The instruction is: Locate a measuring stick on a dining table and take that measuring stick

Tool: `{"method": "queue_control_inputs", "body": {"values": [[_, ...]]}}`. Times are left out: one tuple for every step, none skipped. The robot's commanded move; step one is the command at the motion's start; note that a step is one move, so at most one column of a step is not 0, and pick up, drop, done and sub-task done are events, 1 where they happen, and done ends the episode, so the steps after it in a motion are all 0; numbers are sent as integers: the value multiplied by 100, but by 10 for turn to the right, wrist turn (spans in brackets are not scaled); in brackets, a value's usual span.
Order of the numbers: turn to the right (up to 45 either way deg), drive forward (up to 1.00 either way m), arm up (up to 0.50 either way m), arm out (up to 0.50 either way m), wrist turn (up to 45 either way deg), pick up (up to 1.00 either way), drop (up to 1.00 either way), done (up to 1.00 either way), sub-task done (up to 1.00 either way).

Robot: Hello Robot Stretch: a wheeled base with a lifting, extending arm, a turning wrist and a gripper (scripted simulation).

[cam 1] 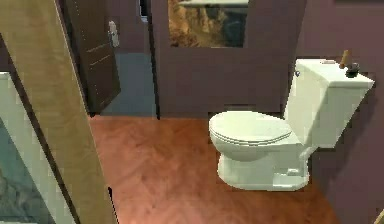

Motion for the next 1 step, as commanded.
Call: {"method": "queue_control_inputs", "body": {"values": [[270,0,0,0,0,0,0,0,0]]}}
